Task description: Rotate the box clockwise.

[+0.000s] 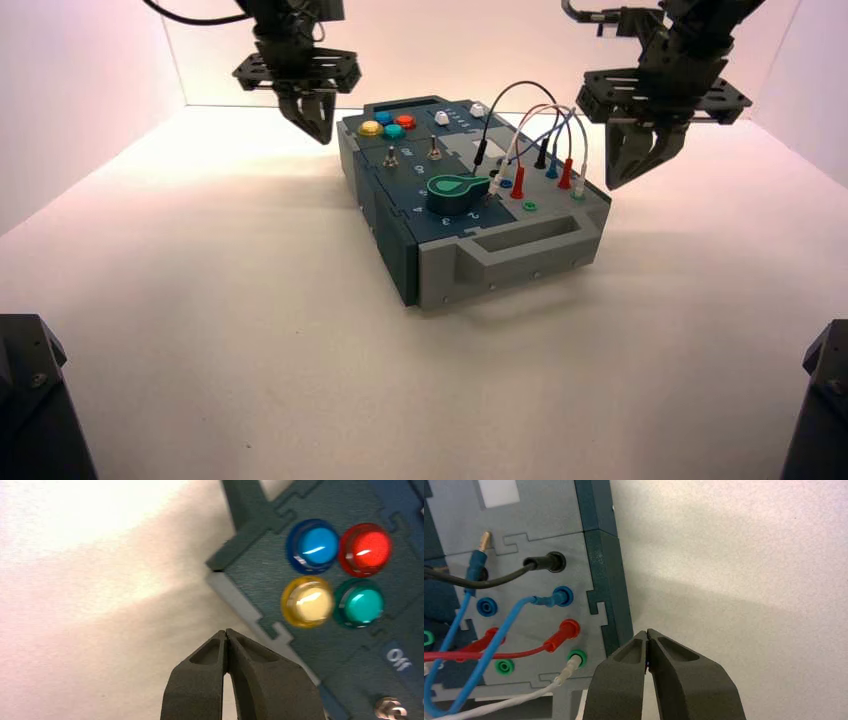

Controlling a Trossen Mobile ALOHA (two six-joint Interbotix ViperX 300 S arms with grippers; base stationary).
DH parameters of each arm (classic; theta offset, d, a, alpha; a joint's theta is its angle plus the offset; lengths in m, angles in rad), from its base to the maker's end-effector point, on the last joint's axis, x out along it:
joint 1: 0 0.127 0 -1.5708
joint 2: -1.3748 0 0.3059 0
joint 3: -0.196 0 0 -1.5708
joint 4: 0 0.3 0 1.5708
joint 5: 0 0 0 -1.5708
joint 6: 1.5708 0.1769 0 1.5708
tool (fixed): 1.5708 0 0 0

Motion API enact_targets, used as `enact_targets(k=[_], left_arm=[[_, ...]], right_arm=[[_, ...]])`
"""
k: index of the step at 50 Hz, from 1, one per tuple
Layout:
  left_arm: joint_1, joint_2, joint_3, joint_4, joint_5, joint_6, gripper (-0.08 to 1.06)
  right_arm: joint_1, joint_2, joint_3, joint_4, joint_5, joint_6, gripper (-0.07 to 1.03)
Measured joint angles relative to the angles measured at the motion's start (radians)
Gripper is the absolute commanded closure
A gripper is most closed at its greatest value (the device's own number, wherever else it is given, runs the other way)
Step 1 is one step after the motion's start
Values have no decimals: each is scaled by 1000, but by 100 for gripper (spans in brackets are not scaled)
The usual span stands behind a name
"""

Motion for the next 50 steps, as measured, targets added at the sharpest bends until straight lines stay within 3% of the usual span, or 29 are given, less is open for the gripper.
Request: enact_targets(k=[22, 50], left_arm=[[-14, 28, -18, 3, -3, -3, 101], [-14, 104, -160, 6, 3, 8, 101]], right_arm=[[51, 63, -2, -6, -11, -9, 98], [187, 67, 9, 28, -2, -2, 98]])
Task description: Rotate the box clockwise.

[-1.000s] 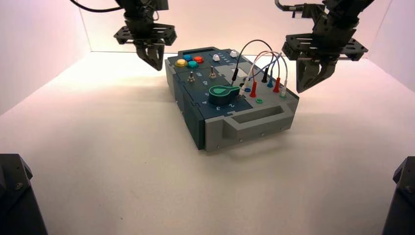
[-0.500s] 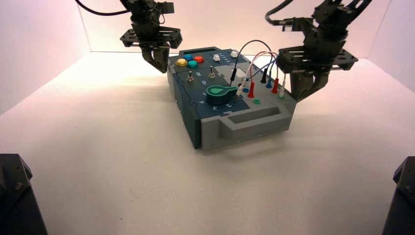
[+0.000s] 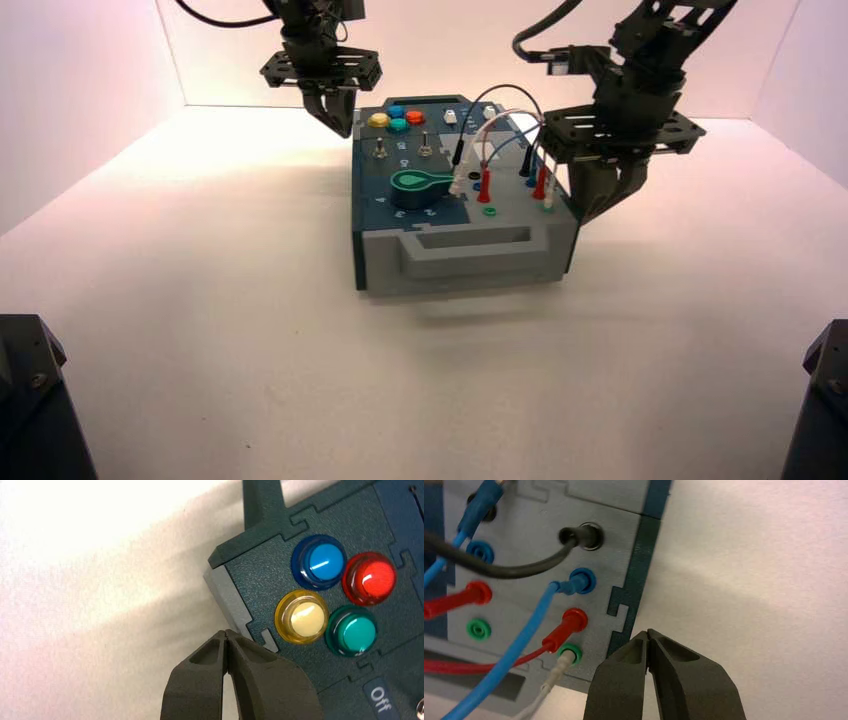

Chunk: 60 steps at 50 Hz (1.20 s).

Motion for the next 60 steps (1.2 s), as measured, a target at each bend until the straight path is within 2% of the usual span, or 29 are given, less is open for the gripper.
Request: enact_targets(k=[28, 47, 60], left_arm=[[-38, 57, -92, 0, 17, -2, 101], [-46, 55, -97, 0, 35, -2, 101], [-51, -2, -91, 12, 97, -2, 101]], right_arm=[[97, -23, 2, 38, 37, -2, 98], [101, -25, 0, 41, 44, -2, 98], [97, -77, 3, 34, 57, 2, 98]])
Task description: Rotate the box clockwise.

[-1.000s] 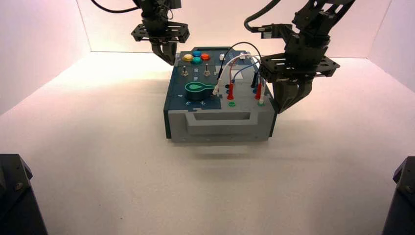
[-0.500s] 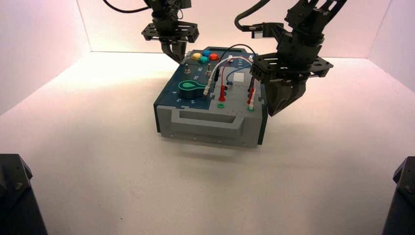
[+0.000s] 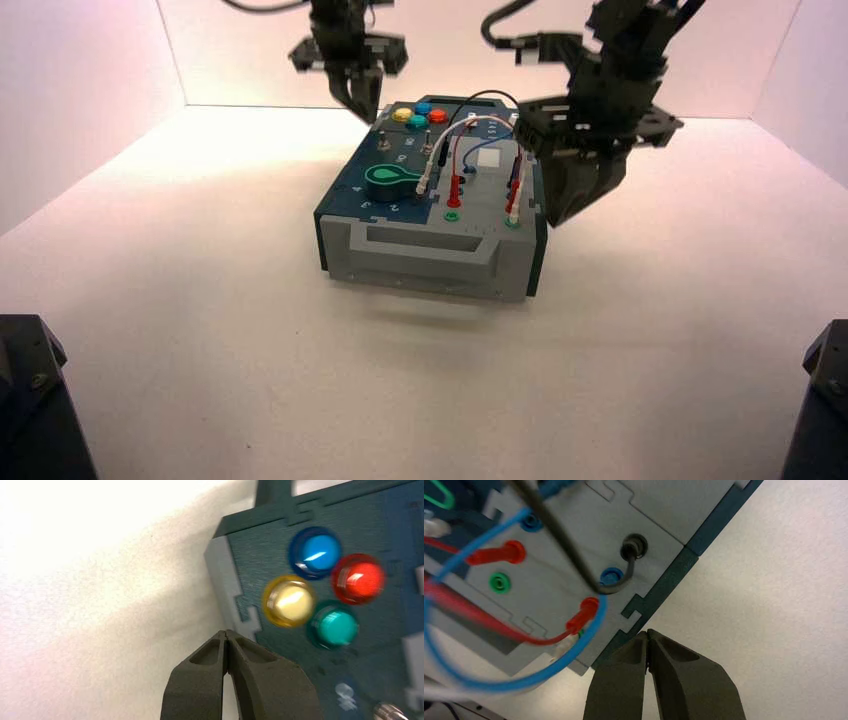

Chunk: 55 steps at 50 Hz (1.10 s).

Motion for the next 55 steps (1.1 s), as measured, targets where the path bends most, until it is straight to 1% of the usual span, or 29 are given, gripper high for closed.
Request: enact_targets(k=[8, 17, 21, 22, 23, 30, 31, 32, 37, 39, 41, 42, 43, 44, 45, 49, 51, 55], left_arm=[[-2, -77, 29, 3, 12, 0, 101], [9, -164, 86, 3, 20, 0, 101], [29, -218, 130, 6, 23, 2, 101], [32, -230, 138, 5, 23, 2, 101], [34, -233, 140, 5, 23, 3, 101], [60, -314, 199, 8, 25, 11, 101], [64, -341, 219, 8, 23, 12, 101], [64, -342, 221, 8, 23, 14, 101], [74, -417, 281, 6, 17, 17, 101], [81, -448, 307, 6, 5, 18, 101], [87, -462, 319, 6, 0, 18, 101], [98, -483, 339, 6, -12, 18, 101], [98, -486, 341, 6, -14, 20, 101], [106, -499, 353, 6, -25, 20, 101], [117, -520, 371, 6, -38, 20, 101], [140, -572, 417, 6, -83, 20, 101], [143, -588, 431, 8, -97, 20, 101], [161, -661, 492, 8, -144, 20, 101]], right_arm=[[-21, -63, 3, -3, 20, 0, 98], [-80, -166, 3, -8, 28, -2, 98], [-104, -202, 3, -9, 29, -5, 98], [-120, -218, 3, -11, 31, -6, 98], [-120, -221, 3, -11, 31, -8, 98], [-181, -272, 0, -15, 34, -11, 98], [-192, -281, -2, -15, 34, -12, 98], [-192, -281, -2, -15, 34, -12, 98], [-225, -311, -17, -26, 29, -17, 98], [-232, -324, -20, -32, 15, -17, 98], [-238, -328, -18, -34, 6, -17, 98], [-245, -334, -18, -34, -8, -17, 98], [-252, -337, -20, -37, -17, -18, 98], [-253, -337, -20, -38, -18, -17, 98], [-268, -342, -18, -40, -37, -18, 98], [-301, -350, -17, -41, -69, -18, 98], [-307, -350, -15, -41, -75, -18, 98], [-331, -357, -8, -41, -100, -18, 98]])
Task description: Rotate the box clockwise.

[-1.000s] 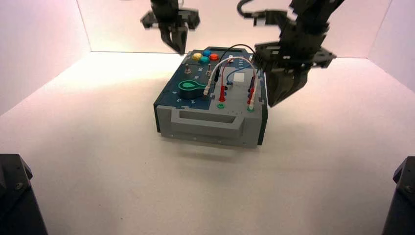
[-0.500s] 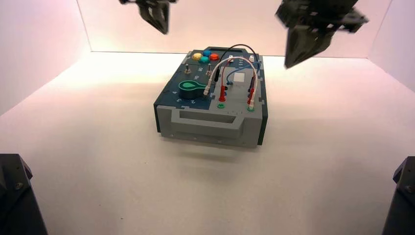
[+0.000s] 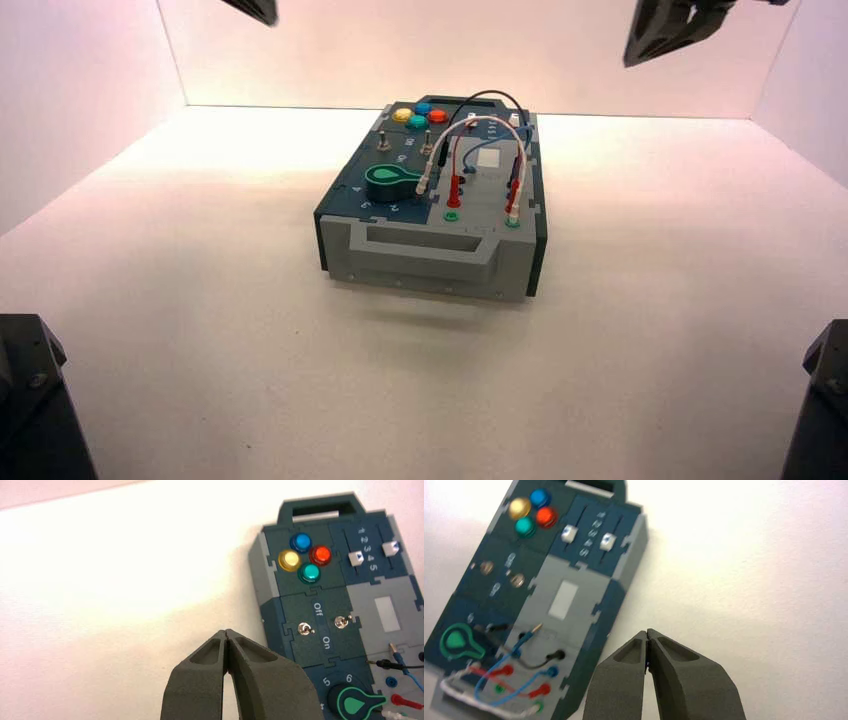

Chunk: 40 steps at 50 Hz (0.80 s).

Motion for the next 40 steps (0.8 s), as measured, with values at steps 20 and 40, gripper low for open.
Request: enact_targets(k=[20, 40], left_arm=[[61, -190, 183, -2, -91, 2, 101], [126, -337, 302, -2, -255, 17, 101]], right_arm=[[-92, -193, 40, -5, -147, 2, 98], [-135, -364, 164, -75, -351, 0, 98]])
